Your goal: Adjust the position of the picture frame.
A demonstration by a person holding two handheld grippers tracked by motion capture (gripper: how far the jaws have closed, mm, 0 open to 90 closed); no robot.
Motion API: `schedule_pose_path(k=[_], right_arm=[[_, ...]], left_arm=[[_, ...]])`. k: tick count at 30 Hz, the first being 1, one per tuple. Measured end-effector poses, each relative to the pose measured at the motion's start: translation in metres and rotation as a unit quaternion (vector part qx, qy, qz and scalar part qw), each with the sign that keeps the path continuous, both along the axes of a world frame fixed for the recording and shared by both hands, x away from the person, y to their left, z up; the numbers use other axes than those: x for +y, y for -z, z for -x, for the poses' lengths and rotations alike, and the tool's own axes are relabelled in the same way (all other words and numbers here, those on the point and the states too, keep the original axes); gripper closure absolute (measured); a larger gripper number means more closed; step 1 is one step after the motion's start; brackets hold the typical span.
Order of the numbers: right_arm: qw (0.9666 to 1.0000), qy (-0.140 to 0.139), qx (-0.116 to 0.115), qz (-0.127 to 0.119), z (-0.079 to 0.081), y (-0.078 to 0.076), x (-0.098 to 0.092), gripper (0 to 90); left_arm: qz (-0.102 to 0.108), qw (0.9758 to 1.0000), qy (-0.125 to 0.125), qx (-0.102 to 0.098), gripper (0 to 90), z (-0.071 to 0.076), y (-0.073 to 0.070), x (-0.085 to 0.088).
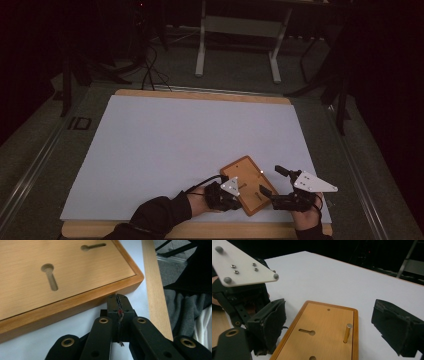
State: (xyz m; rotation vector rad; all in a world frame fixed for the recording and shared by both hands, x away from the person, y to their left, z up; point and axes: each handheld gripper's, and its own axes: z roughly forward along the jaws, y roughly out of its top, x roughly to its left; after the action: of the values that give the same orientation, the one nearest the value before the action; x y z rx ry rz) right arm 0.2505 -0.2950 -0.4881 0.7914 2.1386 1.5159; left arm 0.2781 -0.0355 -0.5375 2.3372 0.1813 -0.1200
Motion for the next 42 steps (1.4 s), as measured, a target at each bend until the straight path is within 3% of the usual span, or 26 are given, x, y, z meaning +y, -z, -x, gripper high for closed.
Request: schedule_pose_path(k=[6, 15, 28, 33, 39, 41, 42], right_arm=[[1.0000, 0.002, 0.001, -0.001, 0.001, 0.000, -0.001, 12.0], [1.0000, 0.003, 0.000, -0.001, 0.001, -0.001, -0.001, 12.0], [1.0000, 0.003, -0.001, -0.004, 0.001, -0.001, -0.003, 12.0], [1.0000, 0.004, 0.001, -0.007, 0.001, 0.000, -0.004, 12.0], [1.0000, 0.002, 0.003, -0.008, 0.000, 0.000, -0.005, 12.0], [1.0000, 0.003, 0.003, -0.008, 0.000, 0.000, -0.005, 12.0], [0.9999, 0.003, 0.003, -0.010, 0.000, 0.000, -0.006, 12.0]], left_arm=[[0.016, 0.9996, -0.018, -0.012, 89.9, -0.008, -0.016, 0.014], [0.025, 0.9979, -0.055, -0.022, 89.9, -0.039, -0.028, 0.019], [0.026, 0.9958, -0.081, -0.034, 89.9, -0.080, -0.033, -0.001], [0.016, 0.9952, -0.085, -0.045, 89.9, -0.100, -0.034, -0.017], [0.012, 0.9943, -0.097, -0.043, 89.9, -0.121, -0.031, -0.033], [0.012, 0.9943, -0.097, -0.043, 89.9, -0.121, -0.031, -0.033], [0.006, 0.9939, -0.102, -0.042, 89.9, -0.131, -0.028, -0.039]])
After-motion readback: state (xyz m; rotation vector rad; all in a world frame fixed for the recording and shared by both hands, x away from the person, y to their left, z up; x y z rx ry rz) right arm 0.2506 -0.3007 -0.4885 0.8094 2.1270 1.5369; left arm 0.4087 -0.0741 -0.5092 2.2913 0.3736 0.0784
